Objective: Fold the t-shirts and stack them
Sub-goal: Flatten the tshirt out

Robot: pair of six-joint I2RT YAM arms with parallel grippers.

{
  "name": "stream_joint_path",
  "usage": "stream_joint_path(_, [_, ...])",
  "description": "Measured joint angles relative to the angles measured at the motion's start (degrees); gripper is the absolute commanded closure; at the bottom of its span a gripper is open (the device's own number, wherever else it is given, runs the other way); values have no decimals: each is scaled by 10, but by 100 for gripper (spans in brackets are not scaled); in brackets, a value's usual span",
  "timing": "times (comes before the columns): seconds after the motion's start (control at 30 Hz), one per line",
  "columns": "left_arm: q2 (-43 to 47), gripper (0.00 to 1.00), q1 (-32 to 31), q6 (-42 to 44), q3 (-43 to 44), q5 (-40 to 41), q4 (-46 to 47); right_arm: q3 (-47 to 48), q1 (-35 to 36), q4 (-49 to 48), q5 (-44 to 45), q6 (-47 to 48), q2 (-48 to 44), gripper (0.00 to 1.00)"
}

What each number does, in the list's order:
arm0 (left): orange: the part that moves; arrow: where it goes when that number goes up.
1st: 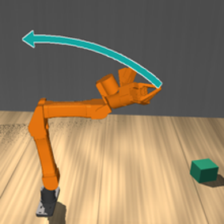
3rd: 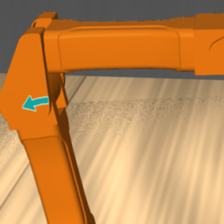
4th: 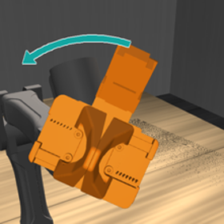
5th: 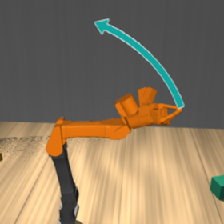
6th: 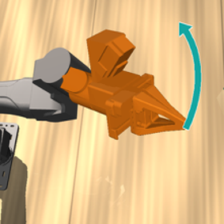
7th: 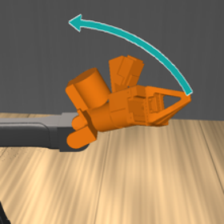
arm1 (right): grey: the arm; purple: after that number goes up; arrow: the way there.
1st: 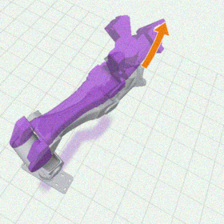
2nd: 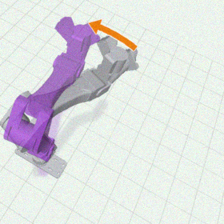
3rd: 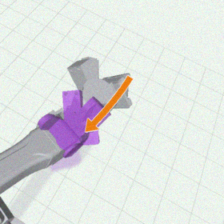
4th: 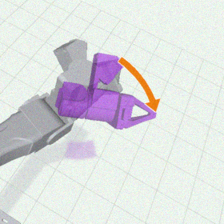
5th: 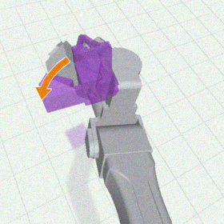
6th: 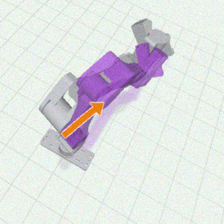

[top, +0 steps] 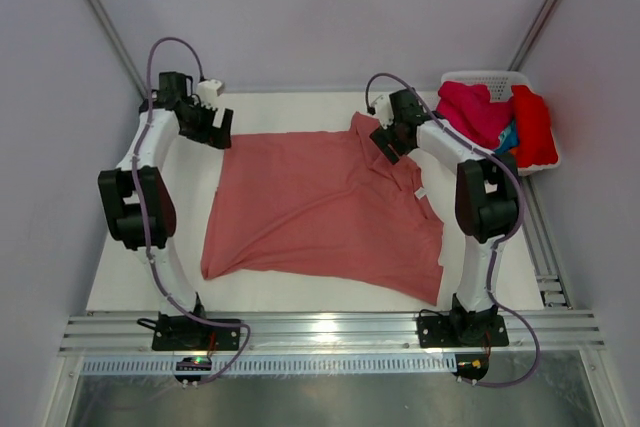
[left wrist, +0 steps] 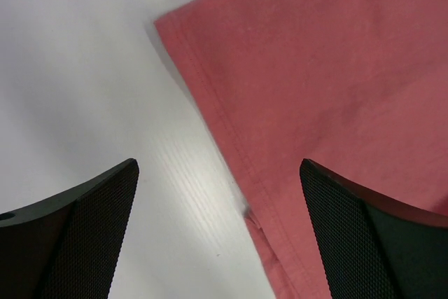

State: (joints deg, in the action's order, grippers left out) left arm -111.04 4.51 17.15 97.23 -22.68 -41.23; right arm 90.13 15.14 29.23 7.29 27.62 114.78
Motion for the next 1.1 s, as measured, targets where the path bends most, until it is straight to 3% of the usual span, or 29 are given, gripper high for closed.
stream_joint_path(0.17, [-60,1,-36,72,50,83,-29,-23,0,-2,1,25,4,19])
stream_joint_path(0.33, [-206,1,-45,57,298,81,-102,20,0,-11,38,31,34,16])
stream_joint_path(0.43, [-255,1,-45,36,378,77,-129,73,0,-13,56,31,67,16])
stream_joint_path(0.7, [-273,1,-79,19,376,99,-178,192,-6,-24,97,44,134,16])
stream_joint_path(1.1, [-273,1,-154,15,353,137,-188,202,-17,-17,106,25,175,15])
